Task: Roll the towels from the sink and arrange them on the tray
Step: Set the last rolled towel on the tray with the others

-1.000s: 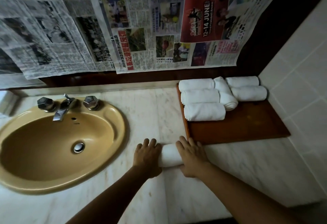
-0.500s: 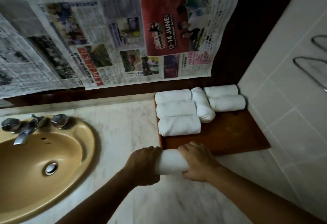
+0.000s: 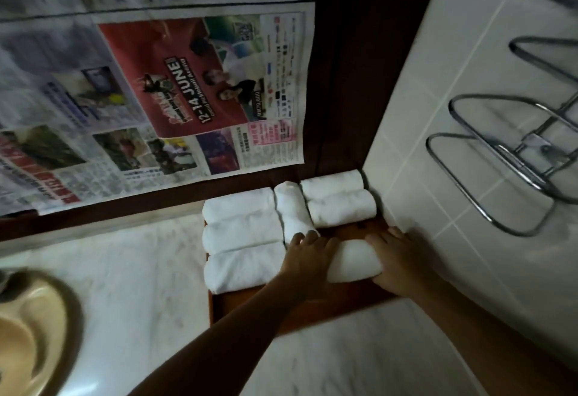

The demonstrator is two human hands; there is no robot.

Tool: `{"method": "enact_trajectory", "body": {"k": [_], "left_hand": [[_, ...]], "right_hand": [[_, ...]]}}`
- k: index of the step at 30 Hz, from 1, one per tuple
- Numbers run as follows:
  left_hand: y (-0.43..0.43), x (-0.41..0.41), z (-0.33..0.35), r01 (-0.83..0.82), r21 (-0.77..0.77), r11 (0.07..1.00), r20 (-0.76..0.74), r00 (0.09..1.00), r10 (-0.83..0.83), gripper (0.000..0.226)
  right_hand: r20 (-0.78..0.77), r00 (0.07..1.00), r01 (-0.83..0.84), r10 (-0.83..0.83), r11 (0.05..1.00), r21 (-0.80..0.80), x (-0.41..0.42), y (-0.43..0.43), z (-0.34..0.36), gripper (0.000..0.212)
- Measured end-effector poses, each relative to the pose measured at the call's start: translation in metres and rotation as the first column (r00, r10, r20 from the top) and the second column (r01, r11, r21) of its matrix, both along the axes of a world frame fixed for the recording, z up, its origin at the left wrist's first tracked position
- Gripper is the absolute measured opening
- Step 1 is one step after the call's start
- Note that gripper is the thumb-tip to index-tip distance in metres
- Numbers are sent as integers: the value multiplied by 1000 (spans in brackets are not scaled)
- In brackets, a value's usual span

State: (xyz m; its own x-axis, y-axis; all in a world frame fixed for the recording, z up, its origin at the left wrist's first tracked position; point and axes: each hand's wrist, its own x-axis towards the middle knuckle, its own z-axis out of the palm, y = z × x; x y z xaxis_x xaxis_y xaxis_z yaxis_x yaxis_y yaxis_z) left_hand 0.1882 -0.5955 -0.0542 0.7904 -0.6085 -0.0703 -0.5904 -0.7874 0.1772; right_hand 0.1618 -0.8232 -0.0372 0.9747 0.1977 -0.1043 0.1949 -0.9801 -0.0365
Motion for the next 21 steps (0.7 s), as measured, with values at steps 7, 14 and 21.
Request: {"method": "enact_trajectory", "body": {"k": [7, 14, 21], "left_hand": [[-28, 45, -28, -61, 68, 996, 27, 998, 59, 89], [-44, 58, -61, -101, 204, 974, 22, 995, 99, 89], [-47, 58, -61, -179, 146, 973, 49, 984, 174, 90]], "right_hand": [[55, 998, -2, 6, 997, -80, 49, -18, -18, 58], [-27, 998, 50, -54, 989, -139, 70, -19, -59, 82], [-211, 971, 95, -113, 991, -94, 79, -16, -42, 107]]}}
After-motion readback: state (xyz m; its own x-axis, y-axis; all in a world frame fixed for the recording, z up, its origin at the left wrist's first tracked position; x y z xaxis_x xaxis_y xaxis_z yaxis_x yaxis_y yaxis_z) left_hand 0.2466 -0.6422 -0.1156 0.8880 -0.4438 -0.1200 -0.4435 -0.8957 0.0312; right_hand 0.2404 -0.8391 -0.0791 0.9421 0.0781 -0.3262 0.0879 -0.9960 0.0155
